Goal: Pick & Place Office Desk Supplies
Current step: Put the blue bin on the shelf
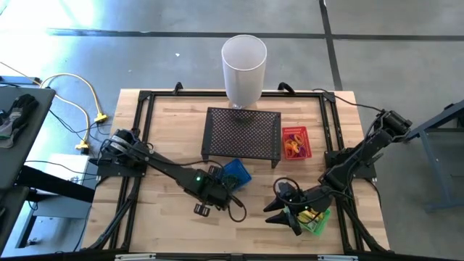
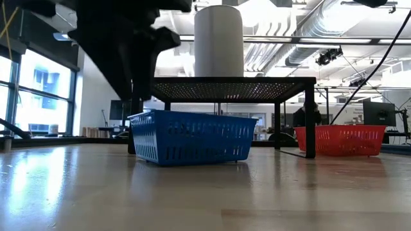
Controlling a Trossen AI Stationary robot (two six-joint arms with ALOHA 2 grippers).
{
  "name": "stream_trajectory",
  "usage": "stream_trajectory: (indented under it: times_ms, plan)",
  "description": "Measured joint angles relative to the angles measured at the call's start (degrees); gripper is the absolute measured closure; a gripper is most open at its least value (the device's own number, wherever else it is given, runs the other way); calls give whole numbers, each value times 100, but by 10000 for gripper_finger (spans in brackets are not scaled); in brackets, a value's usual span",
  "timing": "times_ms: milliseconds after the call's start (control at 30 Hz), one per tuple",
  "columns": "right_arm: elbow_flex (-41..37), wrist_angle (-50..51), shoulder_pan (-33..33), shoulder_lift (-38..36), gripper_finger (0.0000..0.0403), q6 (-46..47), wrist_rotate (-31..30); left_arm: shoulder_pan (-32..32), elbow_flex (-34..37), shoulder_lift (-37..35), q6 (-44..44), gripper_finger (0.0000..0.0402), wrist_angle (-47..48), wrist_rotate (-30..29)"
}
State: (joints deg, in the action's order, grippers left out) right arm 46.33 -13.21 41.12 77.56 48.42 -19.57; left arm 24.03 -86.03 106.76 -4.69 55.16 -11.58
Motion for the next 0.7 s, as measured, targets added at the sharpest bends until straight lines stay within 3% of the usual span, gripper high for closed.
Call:
stream_trajectory:
  times_ms: [333, 700]
  plan:
    - [0, 15, -25, 0, 213, -11, -682, -210, 645, 0, 281, 254, -678, -94]
    - [0, 17, -116, 0, 213, -2, -693, -369, 974, 0, 633, 264, -1045, 131]
